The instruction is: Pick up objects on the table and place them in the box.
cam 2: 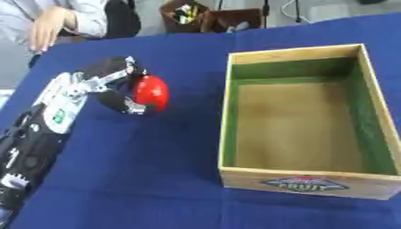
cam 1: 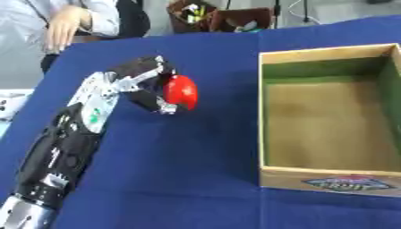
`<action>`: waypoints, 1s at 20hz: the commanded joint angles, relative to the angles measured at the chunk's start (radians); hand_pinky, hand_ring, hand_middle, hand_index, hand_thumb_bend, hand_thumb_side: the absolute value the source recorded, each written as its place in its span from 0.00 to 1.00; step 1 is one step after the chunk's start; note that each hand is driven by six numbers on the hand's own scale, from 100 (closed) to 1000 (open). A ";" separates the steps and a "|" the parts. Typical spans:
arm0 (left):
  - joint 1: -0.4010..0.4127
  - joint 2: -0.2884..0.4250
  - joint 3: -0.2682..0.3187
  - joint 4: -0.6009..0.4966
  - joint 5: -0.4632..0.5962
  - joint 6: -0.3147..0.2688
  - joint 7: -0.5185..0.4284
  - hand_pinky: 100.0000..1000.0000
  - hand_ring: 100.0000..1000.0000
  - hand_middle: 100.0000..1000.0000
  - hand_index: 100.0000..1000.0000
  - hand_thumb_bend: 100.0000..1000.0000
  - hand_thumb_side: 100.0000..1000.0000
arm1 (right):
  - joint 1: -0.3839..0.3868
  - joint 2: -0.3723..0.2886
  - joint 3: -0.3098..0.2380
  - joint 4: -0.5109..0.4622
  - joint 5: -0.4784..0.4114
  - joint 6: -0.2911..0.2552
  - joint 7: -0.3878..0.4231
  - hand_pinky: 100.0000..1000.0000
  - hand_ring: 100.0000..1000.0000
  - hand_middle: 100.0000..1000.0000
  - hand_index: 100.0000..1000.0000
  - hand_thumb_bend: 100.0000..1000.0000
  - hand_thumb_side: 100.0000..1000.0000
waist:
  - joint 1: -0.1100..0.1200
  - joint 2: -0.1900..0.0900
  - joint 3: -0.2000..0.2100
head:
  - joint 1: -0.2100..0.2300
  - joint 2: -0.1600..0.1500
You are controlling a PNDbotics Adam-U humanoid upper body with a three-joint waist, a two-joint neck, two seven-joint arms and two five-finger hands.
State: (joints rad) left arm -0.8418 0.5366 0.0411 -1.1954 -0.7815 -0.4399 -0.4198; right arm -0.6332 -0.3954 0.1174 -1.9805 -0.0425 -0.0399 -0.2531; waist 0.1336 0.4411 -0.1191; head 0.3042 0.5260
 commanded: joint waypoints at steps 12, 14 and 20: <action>-0.052 0.042 0.017 -0.184 0.041 0.061 0.086 0.12 0.24 0.25 0.49 0.26 0.76 | -0.033 0.025 0.009 -0.019 -0.016 -0.006 -0.004 1.00 0.97 0.48 0.67 0.00 0.46 | -0.015 -0.048 0.001 | 0.012 0.024; -0.057 0.039 0.016 -0.205 0.047 0.076 0.102 0.12 0.24 0.25 0.48 0.27 0.76 | -0.041 0.030 0.013 -0.019 -0.018 -0.008 -0.001 1.00 0.97 0.48 0.67 0.00 0.46 | -0.016 -0.049 -0.002 | 0.015 0.027; -0.086 0.008 0.007 -0.251 0.091 0.114 0.168 0.10 0.24 0.25 0.47 0.34 0.74 | -0.073 0.046 0.026 -0.019 -0.018 -0.024 0.005 0.99 0.96 0.48 0.68 0.00 0.46 | -0.016 -0.050 -0.024 | 0.038 0.035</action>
State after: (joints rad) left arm -0.9047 0.5298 0.0415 -1.4204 -0.7061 -0.3322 -0.2684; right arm -0.6903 -0.3462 0.1424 -1.9805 -0.0552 -0.0567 -0.2493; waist 0.1231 0.4225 -0.1462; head 0.3340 0.5532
